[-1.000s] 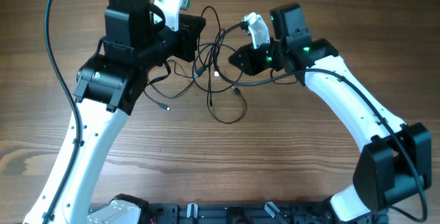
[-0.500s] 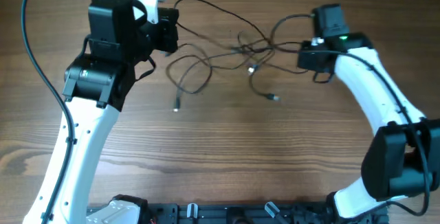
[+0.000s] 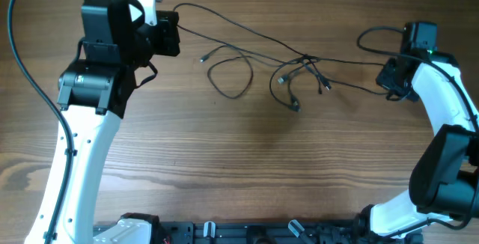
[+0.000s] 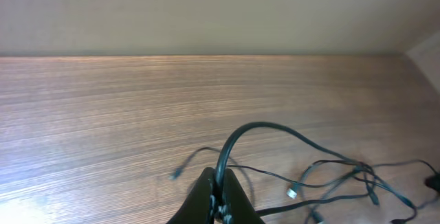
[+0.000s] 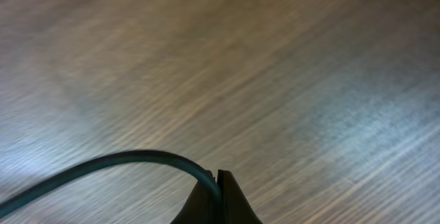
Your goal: Untangle cables
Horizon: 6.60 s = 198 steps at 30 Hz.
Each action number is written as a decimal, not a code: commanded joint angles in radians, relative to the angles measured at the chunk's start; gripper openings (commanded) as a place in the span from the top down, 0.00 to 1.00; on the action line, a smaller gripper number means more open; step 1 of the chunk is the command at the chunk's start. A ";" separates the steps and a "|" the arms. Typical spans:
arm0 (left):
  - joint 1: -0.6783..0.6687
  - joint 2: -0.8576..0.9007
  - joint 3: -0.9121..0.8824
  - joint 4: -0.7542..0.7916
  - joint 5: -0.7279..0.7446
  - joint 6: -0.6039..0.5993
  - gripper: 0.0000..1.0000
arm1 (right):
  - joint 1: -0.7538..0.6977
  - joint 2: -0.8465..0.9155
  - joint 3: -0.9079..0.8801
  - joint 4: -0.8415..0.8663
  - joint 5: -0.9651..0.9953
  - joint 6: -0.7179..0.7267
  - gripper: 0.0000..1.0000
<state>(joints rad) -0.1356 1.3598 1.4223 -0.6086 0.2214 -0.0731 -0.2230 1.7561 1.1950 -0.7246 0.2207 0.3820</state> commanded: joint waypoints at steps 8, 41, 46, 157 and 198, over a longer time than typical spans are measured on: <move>0.300 -0.003 0.003 0.009 -0.036 0.009 0.96 | -0.119 0.023 -0.018 0.021 0.024 0.036 0.96; 0.089 0.203 0.002 -0.100 0.156 0.005 0.74 | 0.241 0.023 -0.007 0.083 -0.314 -0.159 0.96; -0.053 0.259 0.002 -0.096 0.156 0.005 0.72 | 0.243 0.020 -0.001 0.077 -0.327 -0.172 0.96; -0.351 0.065 0.005 0.092 -0.092 -0.144 0.96 | 0.507 -0.124 -0.175 0.496 -0.469 0.149 0.30; -0.375 0.065 0.005 0.051 -0.261 -0.088 0.96 | 0.523 -0.028 -0.174 0.410 -0.131 0.426 0.96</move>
<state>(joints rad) -0.5125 1.4483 1.4185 -0.5636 0.0807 -0.2104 0.3798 1.7119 1.0252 -0.2707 0.0078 0.8886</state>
